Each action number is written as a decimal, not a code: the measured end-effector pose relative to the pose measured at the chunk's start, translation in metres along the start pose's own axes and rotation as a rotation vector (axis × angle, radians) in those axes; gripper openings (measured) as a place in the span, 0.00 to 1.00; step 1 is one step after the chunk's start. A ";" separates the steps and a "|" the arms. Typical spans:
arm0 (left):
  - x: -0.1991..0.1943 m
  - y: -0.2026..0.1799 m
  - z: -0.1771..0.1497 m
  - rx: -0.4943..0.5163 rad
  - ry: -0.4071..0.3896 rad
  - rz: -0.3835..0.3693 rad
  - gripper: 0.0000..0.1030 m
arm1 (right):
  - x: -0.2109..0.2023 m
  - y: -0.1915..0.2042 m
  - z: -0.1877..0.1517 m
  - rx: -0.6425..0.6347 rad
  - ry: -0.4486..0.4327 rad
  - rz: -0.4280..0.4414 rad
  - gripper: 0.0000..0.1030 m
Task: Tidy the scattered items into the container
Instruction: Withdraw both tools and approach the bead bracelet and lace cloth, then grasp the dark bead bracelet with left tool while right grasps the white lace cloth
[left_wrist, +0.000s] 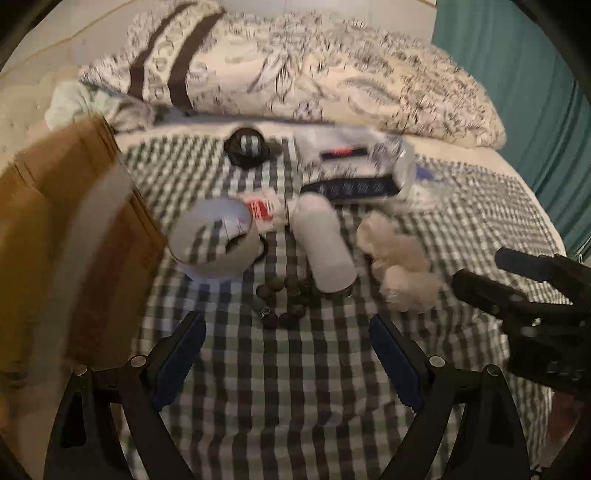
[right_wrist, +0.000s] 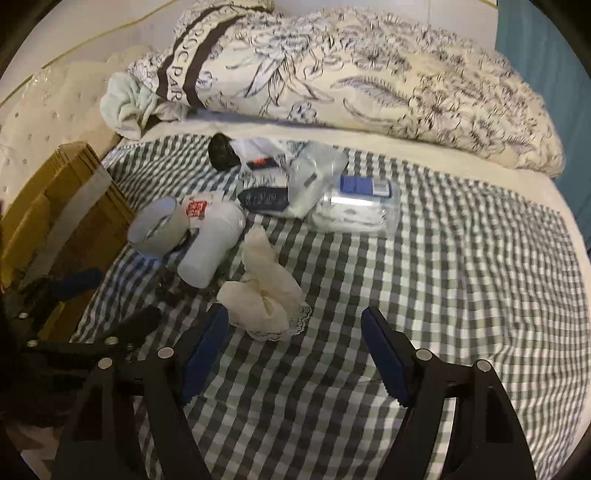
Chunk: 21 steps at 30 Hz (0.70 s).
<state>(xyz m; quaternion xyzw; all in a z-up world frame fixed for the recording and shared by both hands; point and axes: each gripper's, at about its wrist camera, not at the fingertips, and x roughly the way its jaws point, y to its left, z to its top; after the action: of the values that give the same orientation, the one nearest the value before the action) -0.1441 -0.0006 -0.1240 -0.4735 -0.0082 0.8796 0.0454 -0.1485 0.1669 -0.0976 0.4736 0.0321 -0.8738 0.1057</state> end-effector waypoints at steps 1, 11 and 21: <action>0.007 0.001 -0.001 0.006 0.010 0.006 0.90 | 0.005 0.000 0.000 -0.004 0.009 -0.001 0.72; 0.057 0.004 0.001 0.076 0.012 0.017 0.89 | 0.044 0.008 0.005 -0.015 0.074 0.006 0.66; 0.043 0.004 -0.001 0.122 -0.016 -0.072 0.11 | 0.058 0.018 0.004 -0.032 0.133 0.024 0.16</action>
<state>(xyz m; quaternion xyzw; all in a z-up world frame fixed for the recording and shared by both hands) -0.1677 -0.0009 -0.1606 -0.4621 0.0280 0.8800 0.1057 -0.1790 0.1401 -0.1433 0.5292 0.0471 -0.8385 0.1214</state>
